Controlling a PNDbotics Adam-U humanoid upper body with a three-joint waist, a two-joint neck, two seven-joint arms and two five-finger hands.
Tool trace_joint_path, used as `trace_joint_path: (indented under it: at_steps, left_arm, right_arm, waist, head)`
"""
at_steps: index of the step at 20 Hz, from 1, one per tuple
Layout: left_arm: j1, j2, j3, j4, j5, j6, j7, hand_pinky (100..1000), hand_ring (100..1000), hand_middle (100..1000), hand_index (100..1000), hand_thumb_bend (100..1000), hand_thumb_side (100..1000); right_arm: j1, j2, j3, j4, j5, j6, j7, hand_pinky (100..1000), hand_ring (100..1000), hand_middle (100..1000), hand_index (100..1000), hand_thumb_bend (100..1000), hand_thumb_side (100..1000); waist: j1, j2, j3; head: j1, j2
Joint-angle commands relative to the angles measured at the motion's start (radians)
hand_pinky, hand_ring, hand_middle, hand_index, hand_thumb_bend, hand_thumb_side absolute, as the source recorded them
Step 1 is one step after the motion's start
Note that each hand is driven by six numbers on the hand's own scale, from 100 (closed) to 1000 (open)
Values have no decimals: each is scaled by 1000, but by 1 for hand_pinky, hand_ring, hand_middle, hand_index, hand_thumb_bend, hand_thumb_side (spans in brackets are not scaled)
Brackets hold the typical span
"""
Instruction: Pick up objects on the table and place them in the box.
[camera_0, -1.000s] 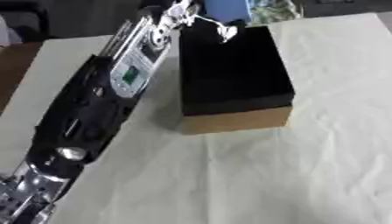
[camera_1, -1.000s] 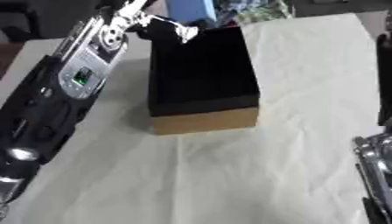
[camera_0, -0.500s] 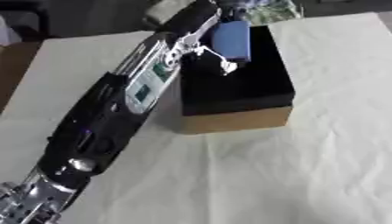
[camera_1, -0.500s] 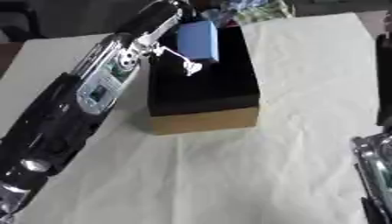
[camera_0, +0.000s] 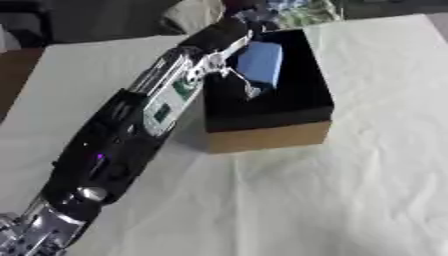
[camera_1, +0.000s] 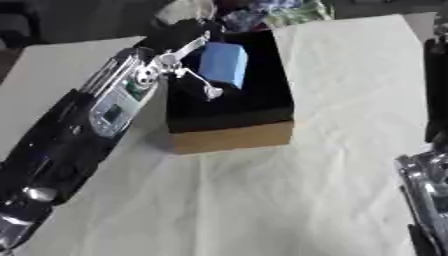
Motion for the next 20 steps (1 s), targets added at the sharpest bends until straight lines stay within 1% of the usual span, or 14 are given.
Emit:
trace_joint_path:
  at_steps: [1, 4, 7, 8, 9, 10, 11, 12, 13, 15, 17, 18, 19, 20]
  left_arm:
    - [-15, 7, 9, -10, -46, 8, 6, 1000, 973, 913, 1000, 761, 125]
    - [-13, 5, 12, -12, -58, 21, 19, 1000, 973, 914, 998, 761, 120]
    - [-13, 6, 10, -23, -52, 28, 35, 1000, 966, 906, 993, 724, 110]
    - [-12, 6, 10, -27, -47, 31, 40, 1000, 960, 898, 987, 685, 112]
    - [-11, 5, 11, -33, -39, 35, 47, 1000, 958, 896, 985, 677, 110]
    - [-10, 5, 14, -43, -29, 40, 56, 1000, 951, 888, 980, 624, 111]
    - [-8, 6, 19, -59, -15, 47, 67, 1000, 947, 884, 976, 595, 109]
    - [-8, 7, 25, -79, 3, 56, 80, 1000, 936, 871, 969, 536, 102]
    - [-6, 12, 35, -110, 29, 68, 102, 1000, 929, 863, 964, 518, 101]
    - [1, 27, 67, -200, 112, 105, 171, 1000, 896, 825, 942, 415, 100]
    - [18, 54, 97, -306, 220, 143, 260, 1000, 873, 805, 933, 342, 100]
    - [32, 72, 112, -361, 279, 160, 306, 1000, 848, 783, 922, 259, 100]
    - [51, 90, 129, -416, 343, 174, 351, 1000, 841, 780, 921, 244, 102]
    - [73, 107, 144, -468, 411, 184, 393, 1000, 821, 771, 920, 202, 137]
  right_arm:
    - [-18, -5, -1, -16, -4, -3, 2, 750, 697, 598, 839, 100, 619]
    - [-17, -5, -1, -16, -5, -2, 2, 750, 697, 598, 839, 100, 618]
    - [-17, -6, -2, -16, -4, -1, 2, 750, 697, 598, 839, 100, 618]
    - [-17, -6, -2, -16, -4, -1, 2, 750, 697, 598, 839, 100, 617]
    - [-16, -6, -3, -16, -4, 0, 2, 750, 697, 598, 839, 100, 617]
    - [-16, -6, -4, -16, -3, 0, 2, 750, 697, 598, 839, 100, 617]
    - [-15, -6, -5, -16, -3, 1, 1, 750, 697, 598, 839, 100, 616]
    - [-14, -6, -5, -16, -2, 1, 1, 750, 697, 598, 838, 100, 616]
    - [-12, -7, -6, -16, -1, 2, 1, 750, 697, 599, 838, 100, 616]
    - [-7, -9, -9, -16, 2, 3, 0, 750, 697, 599, 838, 100, 615]
    - [-2, -12, -13, -16, 6, 3, -2, 750, 698, 599, 838, 100, 615]
    - [2, -14, -15, -16, 9, 3, -3, 750, 698, 600, 838, 100, 614]
    - [6, -17, -18, -16, 12, 4, -4, 751, 698, 600, 838, 100, 614]
    - [9, -18, -21, -16, 15, 3, -5, 751, 699, 600, 837, 100, 613]
  waist:
    - [-8, -19, 0]
    - [-10, -20, 1]
    - [-11, -21, 0]
    - [-12, -22, 0]
    - [-13, -24, 1]
    - [-14, -25, 3]
    - [-15, -27, 5]
    - [-16, -29, 7]
    - [-16, -32, 11]
    - [-18, -38, 21]
    - [-19, -44, 34]
    - [-20, -48, 43]
    - [-21, -53, 54]
    - [-22, -57, 64]
  head:
    - [-1, -9]
    - [1, -9]
    - [3, -9]
    - [3, -8]
    - [3, -7]
    - [2, -6]
    - [1, -6]
    - [-1, -5]
    - [-3, -3]
    - [-12, 3]
    - [-27, 10]
    - [-37, 15]
    - [-49, 20]
    - [-60, 24]
